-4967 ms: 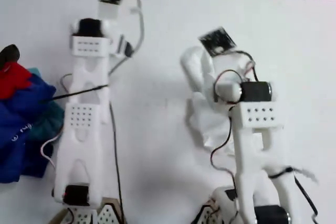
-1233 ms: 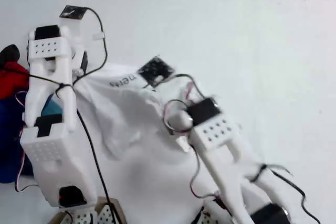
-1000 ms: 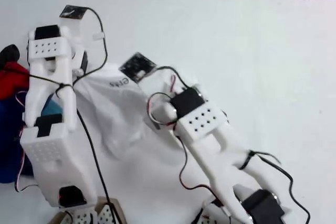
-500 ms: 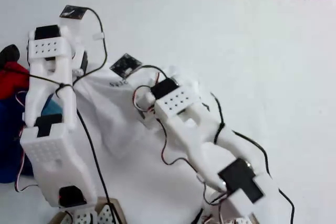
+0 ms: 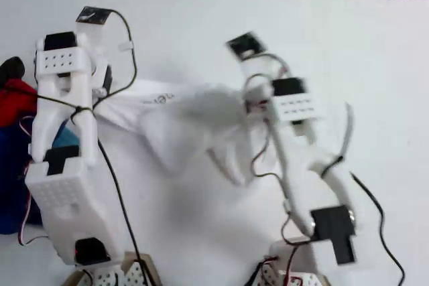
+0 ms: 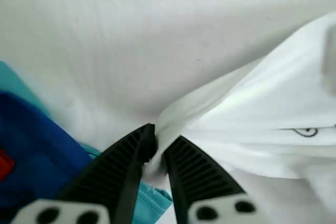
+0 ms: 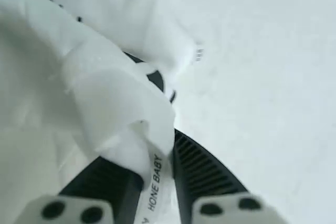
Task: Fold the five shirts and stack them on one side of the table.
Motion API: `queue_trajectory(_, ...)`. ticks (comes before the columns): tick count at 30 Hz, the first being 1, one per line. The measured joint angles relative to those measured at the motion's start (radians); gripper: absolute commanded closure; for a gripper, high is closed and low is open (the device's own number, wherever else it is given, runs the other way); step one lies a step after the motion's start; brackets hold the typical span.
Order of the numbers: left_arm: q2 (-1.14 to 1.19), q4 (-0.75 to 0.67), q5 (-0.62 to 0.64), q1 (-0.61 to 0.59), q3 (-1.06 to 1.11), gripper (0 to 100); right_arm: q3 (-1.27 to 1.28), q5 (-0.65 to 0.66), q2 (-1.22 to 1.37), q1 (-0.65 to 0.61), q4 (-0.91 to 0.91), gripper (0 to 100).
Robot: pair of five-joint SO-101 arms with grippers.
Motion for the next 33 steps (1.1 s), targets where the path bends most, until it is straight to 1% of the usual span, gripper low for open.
queue_trajectory(3, 0.0, 0.0, 0.0, 0.002, 0.0, 97, -0.06, 0.08, -0.049, 0.083, 0.0, 97.8)
queue_trajectory(7, 0.0, 0.031, 0.0, 0.003, 0.0, 97, -0.141, 0.181, -0.057, 0.163, 0.0, 97.8)
queue_trajectory(10, 0.0, 0.068, 0.0, 0.0, 0.0, 97, -0.143, 0.213, -0.057, 0.207, 0.026, 97.8)
queue_trajectory(17, 0.0, 0.143, 0.0, 0.0, 0.0, 97, 0.054, 0.245, -0.058, 0.235, 0.106, 97.8)
queue_trajectory(22, 0.0, 0.167, 0.0, 0.002, 0.003, 97, 0.226, 0.393, -0.06, 0.33, 0.118, 97.8)
queue_trajectory(27, 0.0, 0.144, 0.0, 0.021, 0.095, 97, 0.319, 0.528, -0.06, 0.427, 0.118, 97.3)
queue_trajectory(29, 0.0, 0.107, 0.0, 0.037, 0.141, 97, 0.322, 0.546, -0.06, 0.442, 0.123, 94.2)
queue_trajectory(33, 0.0, 0.025, 0.0, 0.063, 0.219, 97, 0.31, 0.549, -0.06, 0.448, 0.209, 76.0)
